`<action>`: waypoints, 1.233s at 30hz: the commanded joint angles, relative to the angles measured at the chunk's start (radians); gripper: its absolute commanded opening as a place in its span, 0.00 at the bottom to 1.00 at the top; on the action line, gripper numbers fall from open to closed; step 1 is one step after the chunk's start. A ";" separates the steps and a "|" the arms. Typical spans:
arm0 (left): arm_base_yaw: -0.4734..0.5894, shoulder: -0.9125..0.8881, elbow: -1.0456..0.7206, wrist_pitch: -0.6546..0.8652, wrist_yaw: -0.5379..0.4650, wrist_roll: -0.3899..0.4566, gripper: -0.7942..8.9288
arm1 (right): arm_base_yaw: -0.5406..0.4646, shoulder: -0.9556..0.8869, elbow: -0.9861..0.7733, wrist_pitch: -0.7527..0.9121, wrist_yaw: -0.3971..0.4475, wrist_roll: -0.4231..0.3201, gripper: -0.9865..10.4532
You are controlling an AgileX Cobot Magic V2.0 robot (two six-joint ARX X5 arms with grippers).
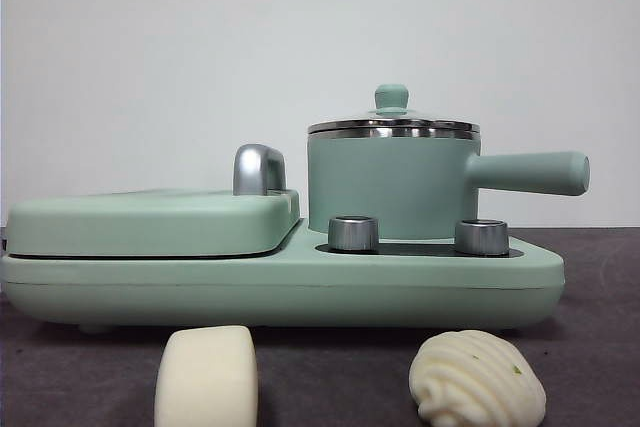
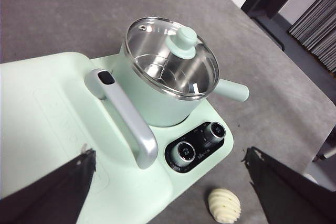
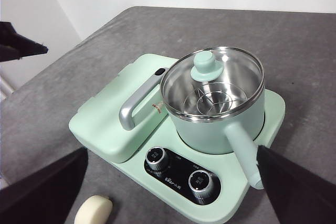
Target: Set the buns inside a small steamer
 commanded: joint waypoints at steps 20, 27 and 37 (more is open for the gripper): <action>-0.162 0.840 0.988 -0.489 -0.134 0.102 0.56 | 0.000 0.004 0.018 0.009 -0.003 0.030 0.54; -0.245 1.091 1.316 -0.603 -0.246 0.120 0.56 | 0.000 0.004 0.018 0.009 -0.003 0.030 0.54; -0.358 1.220 1.395 -0.539 -0.313 0.198 0.52 | 0.000 0.004 0.018 0.009 -0.002 0.030 0.54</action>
